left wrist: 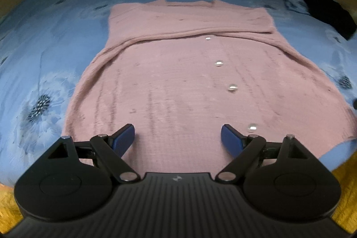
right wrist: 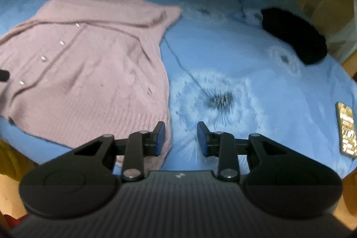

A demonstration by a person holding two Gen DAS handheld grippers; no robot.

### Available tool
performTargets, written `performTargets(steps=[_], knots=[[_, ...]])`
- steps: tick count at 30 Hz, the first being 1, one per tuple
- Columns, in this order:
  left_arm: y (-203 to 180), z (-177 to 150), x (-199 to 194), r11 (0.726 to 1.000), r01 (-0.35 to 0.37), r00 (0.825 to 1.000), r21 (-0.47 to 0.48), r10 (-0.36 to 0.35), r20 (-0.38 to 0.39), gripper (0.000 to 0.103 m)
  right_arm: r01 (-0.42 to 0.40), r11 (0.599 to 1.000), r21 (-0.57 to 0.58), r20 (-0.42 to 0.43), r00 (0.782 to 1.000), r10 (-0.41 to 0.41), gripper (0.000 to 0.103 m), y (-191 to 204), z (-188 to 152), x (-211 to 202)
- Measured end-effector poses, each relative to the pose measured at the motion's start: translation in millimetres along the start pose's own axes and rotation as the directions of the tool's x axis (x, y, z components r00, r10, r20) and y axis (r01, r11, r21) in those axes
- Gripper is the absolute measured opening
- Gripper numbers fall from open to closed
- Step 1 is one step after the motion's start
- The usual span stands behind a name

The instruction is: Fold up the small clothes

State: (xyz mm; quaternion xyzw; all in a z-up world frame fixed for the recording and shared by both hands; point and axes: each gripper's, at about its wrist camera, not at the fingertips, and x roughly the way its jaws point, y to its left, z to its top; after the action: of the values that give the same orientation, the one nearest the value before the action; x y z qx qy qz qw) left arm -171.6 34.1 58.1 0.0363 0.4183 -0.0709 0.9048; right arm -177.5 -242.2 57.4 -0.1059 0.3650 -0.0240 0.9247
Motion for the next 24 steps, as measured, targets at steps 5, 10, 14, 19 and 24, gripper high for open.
performTargets(steps=[5, 10, 14, 19, 24], knots=[[-7.2, 0.9, -4.6, 1.0, 0.009, 1.0, 0.005, -0.009, 0.005, 0.088, -0.194, 0.98, -0.05, 0.096, 0.976, 0.198, 0.034, 28.8, 12.5, -16.5], [-1.3, -2.4, -10.9, 1.0, 0.028, 1.0, -0.008, -0.028, -0.001, 0.088, -0.489, 0.87, -0.06, 0.096, 0.865, 0.493, 0.034, 59.2, 21.7, -12.0], [2.1, -6.1, -13.6, 1.0, 0.027, 1.0, -0.003, -0.027, 0.0, 0.088, -0.503, 0.847, -0.17, 0.062, 0.853, 0.519, 0.034, 86.5, 25.6, -1.8], [5.3, -7.2, -12.9, 0.999, 0.031, 1.0, -0.008, -0.031, 0.001, 0.088, -0.496, 0.816, -0.298, -0.011, 0.856, 0.516, 0.035, 115.7, 21.4, 12.3], [7.6, -7.9, -13.9, 0.999, 0.046, 0.999, -0.004, -0.046, 0.008, 0.088, -0.514, 0.792, -0.33, 0.015, 0.836, 0.548, 0.034, 127.5, 26.3, 14.1]])
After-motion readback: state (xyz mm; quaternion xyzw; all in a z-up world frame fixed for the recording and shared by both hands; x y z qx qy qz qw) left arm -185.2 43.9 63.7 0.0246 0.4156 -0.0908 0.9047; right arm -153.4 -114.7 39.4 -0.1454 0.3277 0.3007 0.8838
